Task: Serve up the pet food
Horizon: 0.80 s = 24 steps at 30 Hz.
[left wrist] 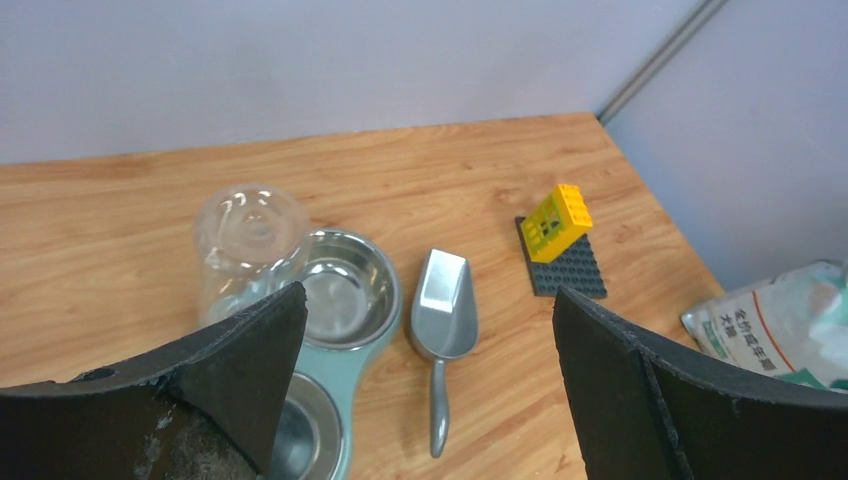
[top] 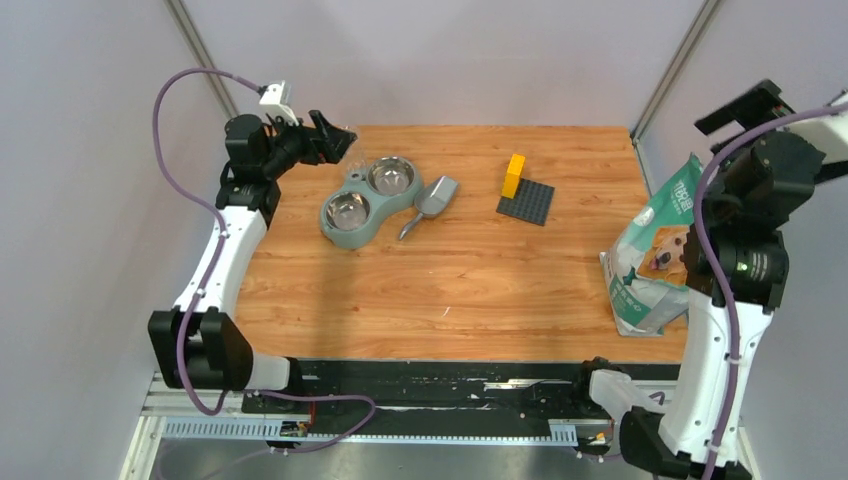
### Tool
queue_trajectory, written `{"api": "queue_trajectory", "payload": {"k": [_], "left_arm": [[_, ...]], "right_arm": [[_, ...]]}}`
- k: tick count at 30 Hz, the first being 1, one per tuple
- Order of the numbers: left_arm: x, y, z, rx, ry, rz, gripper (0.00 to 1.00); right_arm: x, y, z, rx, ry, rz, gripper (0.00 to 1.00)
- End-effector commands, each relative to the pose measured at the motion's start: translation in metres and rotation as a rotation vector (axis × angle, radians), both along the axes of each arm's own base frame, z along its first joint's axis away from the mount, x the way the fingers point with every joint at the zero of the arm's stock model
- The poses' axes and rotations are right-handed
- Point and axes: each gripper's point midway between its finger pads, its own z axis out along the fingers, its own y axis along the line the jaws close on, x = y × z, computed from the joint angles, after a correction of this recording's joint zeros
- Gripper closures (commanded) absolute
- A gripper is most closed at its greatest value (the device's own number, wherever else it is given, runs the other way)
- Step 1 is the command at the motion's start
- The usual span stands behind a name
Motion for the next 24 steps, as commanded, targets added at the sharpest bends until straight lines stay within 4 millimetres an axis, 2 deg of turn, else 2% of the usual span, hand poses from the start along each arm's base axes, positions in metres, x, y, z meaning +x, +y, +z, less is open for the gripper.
{"api": "queue_trajectory", "payload": {"k": [1,4,8,12,16,19,21,24], "left_arm": [[0.008,-0.024,0.04,-0.034,-0.15,-0.141,0.0],[0.016,-0.032,0.038,-0.06,-0.146,-0.182,0.0],[0.025,-0.042,0.037,-0.083,-0.148,-0.223,0.0],[0.033,-0.05,0.043,-0.138,-0.164,-0.248,0.0],[0.032,-0.059,0.071,-0.241,-0.242,-0.279,0.0],[0.032,-0.064,0.078,-0.255,-0.251,-0.295,0.0],[0.032,-0.065,0.081,-0.251,-0.253,-0.294,0.0],[0.033,-0.064,0.082,-0.254,-0.254,-0.283,0.0]], "right_arm": [[-0.027,-0.037,-0.061,0.019,0.237,-0.201,0.0],[-0.027,-0.036,-0.09,0.06,0.33,-0.149,0.0],[-0.013,-0.024,-0.118,0.079,0.436,0.017,0.0],[-0.003,-0.029,-0.154,0.186,0.591,0.067,0.0],[0.003,-0.033,-0.162,0.205,0.62,0.072,0.0],[0.003,-0.037,-0.17,0.204,0.659,0.075,0.0],[0.002,-0.039,-0.175,0.212,0.678,0.072,0.06],[-0.001,-0.039,-0.177,0.216,0.7,0.07,0.25]]}}
